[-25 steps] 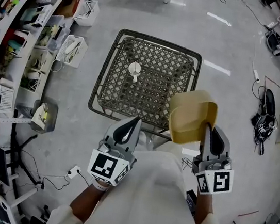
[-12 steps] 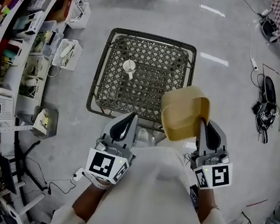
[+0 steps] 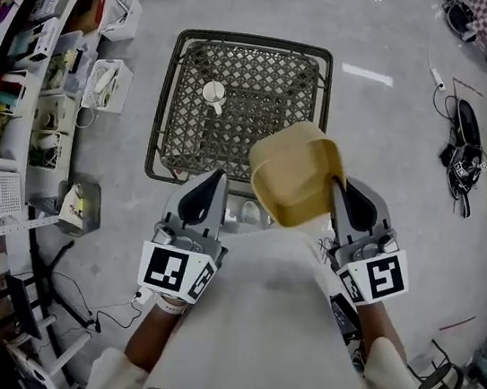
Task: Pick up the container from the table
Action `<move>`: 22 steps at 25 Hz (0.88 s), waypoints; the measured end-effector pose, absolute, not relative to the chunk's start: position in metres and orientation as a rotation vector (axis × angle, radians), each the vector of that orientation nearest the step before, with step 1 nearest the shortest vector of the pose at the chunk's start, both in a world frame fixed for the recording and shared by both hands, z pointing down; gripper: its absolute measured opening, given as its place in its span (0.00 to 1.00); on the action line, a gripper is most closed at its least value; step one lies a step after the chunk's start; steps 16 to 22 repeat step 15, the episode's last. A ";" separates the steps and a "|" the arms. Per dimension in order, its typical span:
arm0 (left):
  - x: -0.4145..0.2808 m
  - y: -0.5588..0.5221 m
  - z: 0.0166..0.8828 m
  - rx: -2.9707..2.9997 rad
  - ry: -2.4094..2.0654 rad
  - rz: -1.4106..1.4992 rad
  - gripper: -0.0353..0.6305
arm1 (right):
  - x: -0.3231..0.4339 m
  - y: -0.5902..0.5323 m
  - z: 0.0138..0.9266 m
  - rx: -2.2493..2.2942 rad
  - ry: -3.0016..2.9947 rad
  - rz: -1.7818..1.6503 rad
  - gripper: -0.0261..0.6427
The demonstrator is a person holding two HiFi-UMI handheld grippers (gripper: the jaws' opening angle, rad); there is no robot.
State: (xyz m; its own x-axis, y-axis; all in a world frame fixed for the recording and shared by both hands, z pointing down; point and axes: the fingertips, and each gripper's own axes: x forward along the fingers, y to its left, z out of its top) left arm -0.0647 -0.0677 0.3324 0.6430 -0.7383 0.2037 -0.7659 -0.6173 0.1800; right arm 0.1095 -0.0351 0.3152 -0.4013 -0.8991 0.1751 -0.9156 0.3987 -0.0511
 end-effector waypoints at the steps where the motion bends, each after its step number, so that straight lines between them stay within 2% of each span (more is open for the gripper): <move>1: -0.065 -0.067 0.332 2.616 -1.219 0.162 0.09 | 0.108 -0.034 0.315 1.631 -2.533 0.203 0.08; 22: -0.057 -0.056 0.332 2.617 -1.216 0.152 0.09 | 0.116 -0.016 0.312 1.670 -2.540 0.219 0.08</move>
